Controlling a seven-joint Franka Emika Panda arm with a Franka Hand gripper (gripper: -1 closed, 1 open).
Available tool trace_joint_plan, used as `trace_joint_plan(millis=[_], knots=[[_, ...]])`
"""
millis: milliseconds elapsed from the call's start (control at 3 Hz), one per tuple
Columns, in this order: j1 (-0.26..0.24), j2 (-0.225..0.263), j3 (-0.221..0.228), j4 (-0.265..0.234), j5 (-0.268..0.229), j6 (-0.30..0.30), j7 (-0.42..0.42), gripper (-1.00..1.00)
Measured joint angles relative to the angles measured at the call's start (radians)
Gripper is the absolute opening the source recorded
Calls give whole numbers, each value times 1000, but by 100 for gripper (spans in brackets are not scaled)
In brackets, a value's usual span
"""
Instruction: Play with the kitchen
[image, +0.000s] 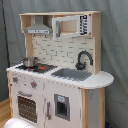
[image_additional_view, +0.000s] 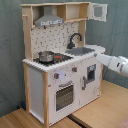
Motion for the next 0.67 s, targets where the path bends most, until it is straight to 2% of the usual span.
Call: trace_joint_plan(millis=[333, 667], knots=[[-21, -1, -41, 33, -52, -34, 65, 100], [-21, -1, -96, 41, -122, -63, 141, 100]])
